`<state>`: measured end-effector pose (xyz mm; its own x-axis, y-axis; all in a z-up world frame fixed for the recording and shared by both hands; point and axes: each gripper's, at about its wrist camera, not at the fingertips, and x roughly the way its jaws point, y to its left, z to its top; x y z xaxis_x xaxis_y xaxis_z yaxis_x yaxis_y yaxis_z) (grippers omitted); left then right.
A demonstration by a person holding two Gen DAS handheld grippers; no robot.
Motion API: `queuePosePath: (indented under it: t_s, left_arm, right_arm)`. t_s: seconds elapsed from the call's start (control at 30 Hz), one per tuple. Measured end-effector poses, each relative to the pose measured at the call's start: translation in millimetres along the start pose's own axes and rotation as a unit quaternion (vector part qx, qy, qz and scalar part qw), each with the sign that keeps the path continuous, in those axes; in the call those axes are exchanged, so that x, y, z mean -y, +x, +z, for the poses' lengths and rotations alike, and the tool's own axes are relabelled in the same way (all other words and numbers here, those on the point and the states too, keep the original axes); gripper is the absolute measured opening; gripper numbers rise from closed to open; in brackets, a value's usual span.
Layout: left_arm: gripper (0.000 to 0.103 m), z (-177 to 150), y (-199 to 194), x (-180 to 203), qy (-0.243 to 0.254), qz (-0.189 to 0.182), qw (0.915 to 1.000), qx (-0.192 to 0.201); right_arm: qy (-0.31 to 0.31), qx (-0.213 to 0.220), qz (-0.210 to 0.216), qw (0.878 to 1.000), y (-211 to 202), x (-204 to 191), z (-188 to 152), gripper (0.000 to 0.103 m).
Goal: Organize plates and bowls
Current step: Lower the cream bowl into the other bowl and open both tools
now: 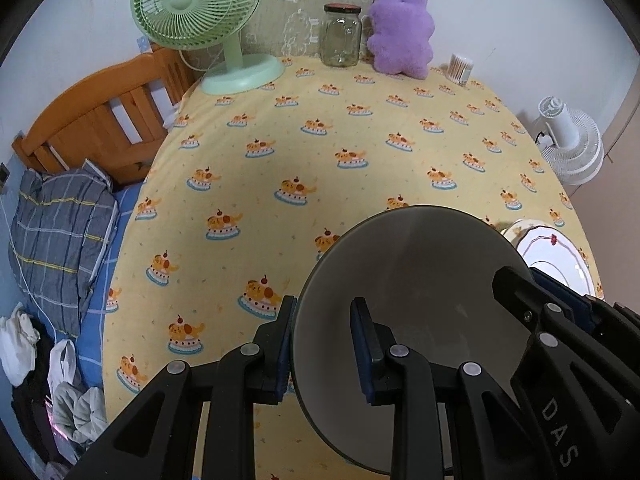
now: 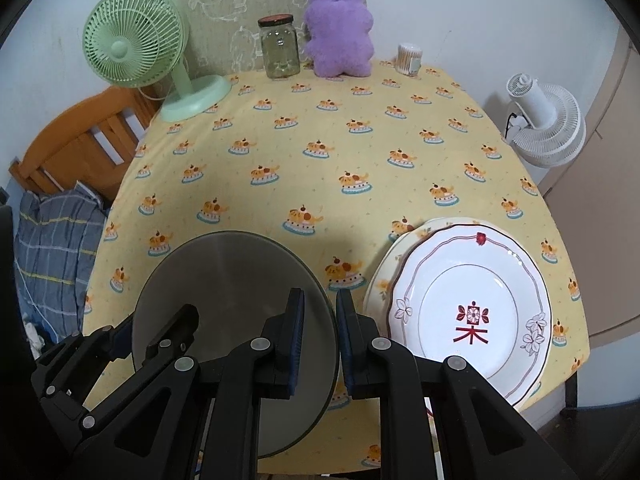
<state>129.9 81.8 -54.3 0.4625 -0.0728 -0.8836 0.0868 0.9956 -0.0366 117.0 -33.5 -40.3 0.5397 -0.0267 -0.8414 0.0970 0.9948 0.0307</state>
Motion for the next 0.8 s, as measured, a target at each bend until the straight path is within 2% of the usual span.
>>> queuePosePath:
  t_s: [0.4,0.43,0.47,0.53,0.6,0.63,0.67,0.7,0.73,0.77,0.8]
  left_arm:
    - [0.025,3,9,0,0.006,-0.003,1.0,-0.001]
    - [0.029,3,9,0,0.007,-0.006,1.0,-0.003]
    - [0.037,2,9,0,0.011,-0.015,0.9998,-0.004]
    - [0.04,1,7,0,0.016,-0.029,0.9994,-0.003]
    - [0.049,0,5,-1,0.017,-0.035,0.9993,-0.001]
    - [0.059,0,3,-2,0.016,-0.038,0.9992,0.001]
    - [0.065,0,1,-3,0.014,-0.039,0.9991,0.004]
    - [0.067,0,0,-4,0.013,-0.04,0.9991,0.005]
    - [0.07,-1,-1,-7,0.01,-0.044,0.999,0.005]
    - [0.077,-1,-3,-9,0.007,-0.05,0.9987,0.008]
    - [0.081,-2,-6,-11,0.006,-0.057,0.9982,0.015]
  right_arm:
    - [-0.007,-0.004,-0.01,1.0,13,-2,4,0.02]
    - [-0.005,-0.004,-0.01,1.0,13,-2,4,0.02]
    - [-0.003,-0.004,-0.009,1.0,12,-1,3,0.021]
    - [-0.002,-0.006,-0.006,1.0,12,-1,2,0.022]
    - [-0.004,-0.007,0.0,1.0,12,0,1,0.022]
    - [-0.005,-0.007,0.004,1.0,12,0,1,0.022]
    - [-0.004,-0.008,0.013,1.0,11,1,2,0.022]
    - [-0.004,-0.008,0.02,1.0,11,3,2,0.026]
    - [-0.004,-0.008,0.026,1.0,11,4,2,0.037]
    - [-0.006,-0.008,0.034,0.999,10,5,2,0.044]
    - [-0.006,-0.001,0.033,0.999,7,7,1,0.06]
